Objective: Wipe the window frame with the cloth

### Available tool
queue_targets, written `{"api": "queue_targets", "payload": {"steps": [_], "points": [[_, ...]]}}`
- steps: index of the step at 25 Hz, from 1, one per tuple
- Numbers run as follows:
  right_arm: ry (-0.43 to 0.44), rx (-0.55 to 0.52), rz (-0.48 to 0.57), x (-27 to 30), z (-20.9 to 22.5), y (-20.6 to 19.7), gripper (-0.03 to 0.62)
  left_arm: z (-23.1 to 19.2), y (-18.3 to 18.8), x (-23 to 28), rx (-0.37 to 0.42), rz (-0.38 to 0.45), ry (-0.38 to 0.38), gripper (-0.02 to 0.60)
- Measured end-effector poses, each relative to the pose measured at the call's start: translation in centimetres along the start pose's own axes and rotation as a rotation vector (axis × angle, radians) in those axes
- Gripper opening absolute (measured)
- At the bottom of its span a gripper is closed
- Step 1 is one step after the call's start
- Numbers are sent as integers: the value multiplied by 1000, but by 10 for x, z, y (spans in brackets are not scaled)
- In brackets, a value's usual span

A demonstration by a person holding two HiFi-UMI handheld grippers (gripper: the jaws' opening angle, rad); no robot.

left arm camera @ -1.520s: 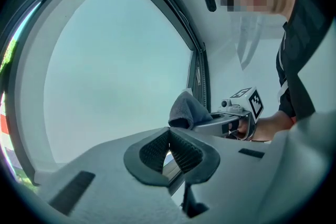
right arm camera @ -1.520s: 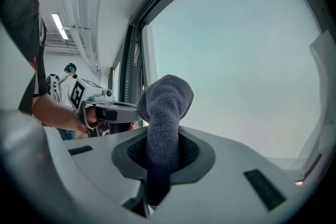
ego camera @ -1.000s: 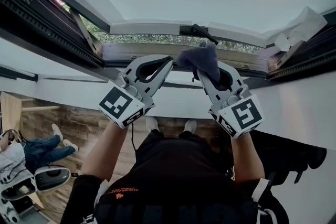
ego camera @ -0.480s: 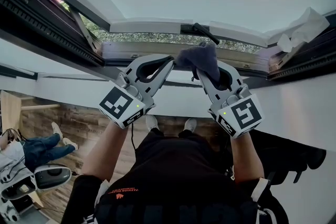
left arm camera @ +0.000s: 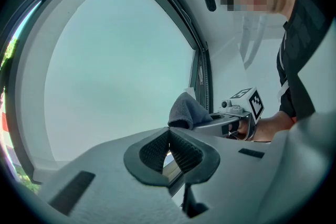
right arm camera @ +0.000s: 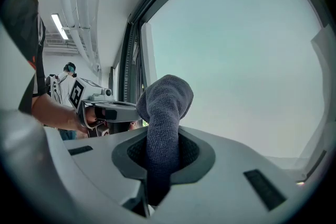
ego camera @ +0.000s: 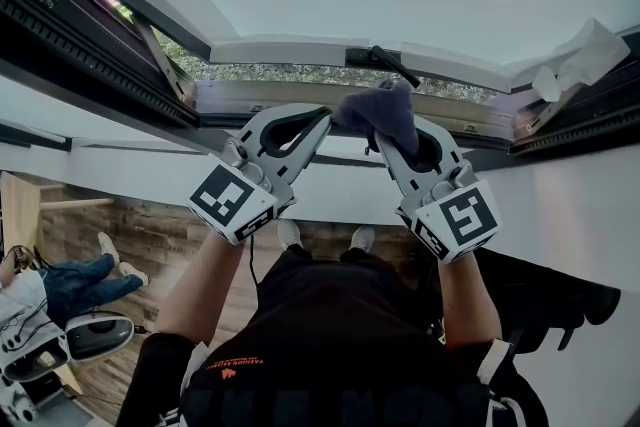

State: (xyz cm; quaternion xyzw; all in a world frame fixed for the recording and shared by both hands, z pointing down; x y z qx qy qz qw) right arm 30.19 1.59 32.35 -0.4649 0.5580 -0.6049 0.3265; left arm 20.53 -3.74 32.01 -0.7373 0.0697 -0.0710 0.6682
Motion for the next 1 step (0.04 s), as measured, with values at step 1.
{"api": "queue_targets", "payload": {"steps": [1], "points": [[0,1,0,1,0,0,48,-1,0,0,-1,1,0,18]]}}
Point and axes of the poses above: the fingertips, and each gripper's own axes: x forward along the fingers, z to its right, y out of its top, the point moved 3 cm from there along -x, backward along the fingers, and after that the axes turned 2 degrees about -x, right-handed, at the moved point
